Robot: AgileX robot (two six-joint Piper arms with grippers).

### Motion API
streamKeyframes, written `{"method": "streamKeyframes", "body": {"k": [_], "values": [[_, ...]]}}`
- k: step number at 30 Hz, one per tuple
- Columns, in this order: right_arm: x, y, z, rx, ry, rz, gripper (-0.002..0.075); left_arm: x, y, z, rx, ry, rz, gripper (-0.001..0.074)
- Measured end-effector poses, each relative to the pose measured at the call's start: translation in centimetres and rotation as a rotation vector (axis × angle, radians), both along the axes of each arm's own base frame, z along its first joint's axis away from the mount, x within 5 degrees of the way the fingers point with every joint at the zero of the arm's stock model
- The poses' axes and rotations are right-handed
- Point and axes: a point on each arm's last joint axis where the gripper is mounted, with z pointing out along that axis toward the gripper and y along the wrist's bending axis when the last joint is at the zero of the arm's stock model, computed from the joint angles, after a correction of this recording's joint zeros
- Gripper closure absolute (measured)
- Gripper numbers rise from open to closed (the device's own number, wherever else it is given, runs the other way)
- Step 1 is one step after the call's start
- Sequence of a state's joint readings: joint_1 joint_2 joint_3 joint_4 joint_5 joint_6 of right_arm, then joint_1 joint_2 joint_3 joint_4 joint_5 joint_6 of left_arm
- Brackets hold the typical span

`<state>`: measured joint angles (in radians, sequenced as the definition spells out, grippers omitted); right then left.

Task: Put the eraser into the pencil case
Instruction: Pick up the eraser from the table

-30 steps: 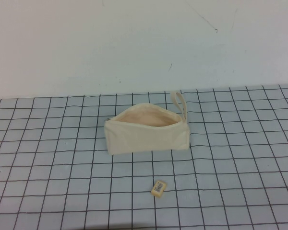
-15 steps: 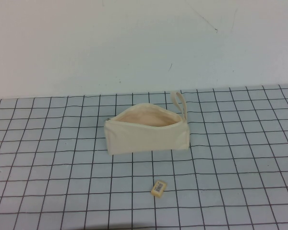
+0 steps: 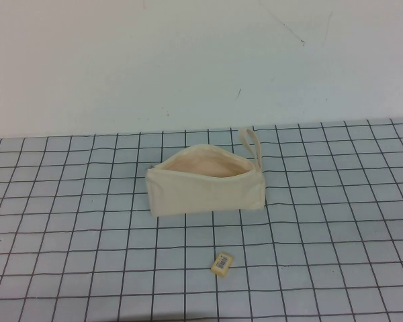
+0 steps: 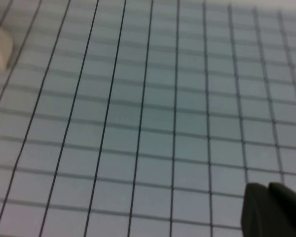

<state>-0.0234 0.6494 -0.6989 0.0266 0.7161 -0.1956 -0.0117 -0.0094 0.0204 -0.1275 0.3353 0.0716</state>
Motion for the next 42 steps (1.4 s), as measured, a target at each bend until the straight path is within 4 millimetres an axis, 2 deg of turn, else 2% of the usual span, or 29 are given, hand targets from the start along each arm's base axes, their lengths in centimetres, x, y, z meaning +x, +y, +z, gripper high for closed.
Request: {"method": "streamKeyframes", "body": {"k": [8, 12, 17, 25, 26, 28, 34, 35, 38, 42], "values": [[5.9, 0.8, -4.1, 0.009, 0.271, 0.124, 0.0726, 0.0, 0.0, 0.0, 0.000, 0.000, 0.000, 0.0738], [8.9, 2.7, -5.6, -0.028, 0.353, 0.249, 0.0723, 0.0, 0.0, 0.0, 0.000, 0.000, 0.000, 0.0738], [11.9, 7.5, -6.7, -0.113, 0.399, 0.485, 0.0694, 0.0, 0.0, 0.0, 0.000, 0.000, 0.000, 0.0738], [14.3, 18.2, -9.5, -0.224, 0.462, 0.813, 0.0637, 0.0, 0.0, 0.0, 0.000, 0.000, 0.000, 0.0738], [14.9, 20.2, -10.2, -0.237, 0.474, 0.853, 0.0613, 0.0, 0.0, 0.0, 0.000, 0.000, 0.000, 0.0738], [15.5, 21.9, -11.1, -0.249, 0.484, 0.882, 0.0561, 0.0, 0.0, 0.0, 0.000, 0.000, 0.000, 0.0738], [17.6, 25.0, -13.0, -0.251, 0.502, 0.907, 0.0283, 0.0, 0.0, 0.0, 0.000, 0.000, 0.000, 0.0738], [17.8, 25.3, -13.3, -0.249, 0.505, 0.908, 0.0256, 0.0, 0.0, 0.0, 0.000, 0.000, 0.000, 0.0738], [18.8, 26.2, -14.4, -0.238, 0.513, 0.900, 0.0207, 0.0, 0.0, 0.0, 0.000, 0.000, 0.000, 0.0738], [19.7, 26.9, -15.9, -0.219, 0.498, 0.887, 0.0193, 0.0, 0.0, 0.0, 0.000, 0.000, 0.000, 0.0738]]}}
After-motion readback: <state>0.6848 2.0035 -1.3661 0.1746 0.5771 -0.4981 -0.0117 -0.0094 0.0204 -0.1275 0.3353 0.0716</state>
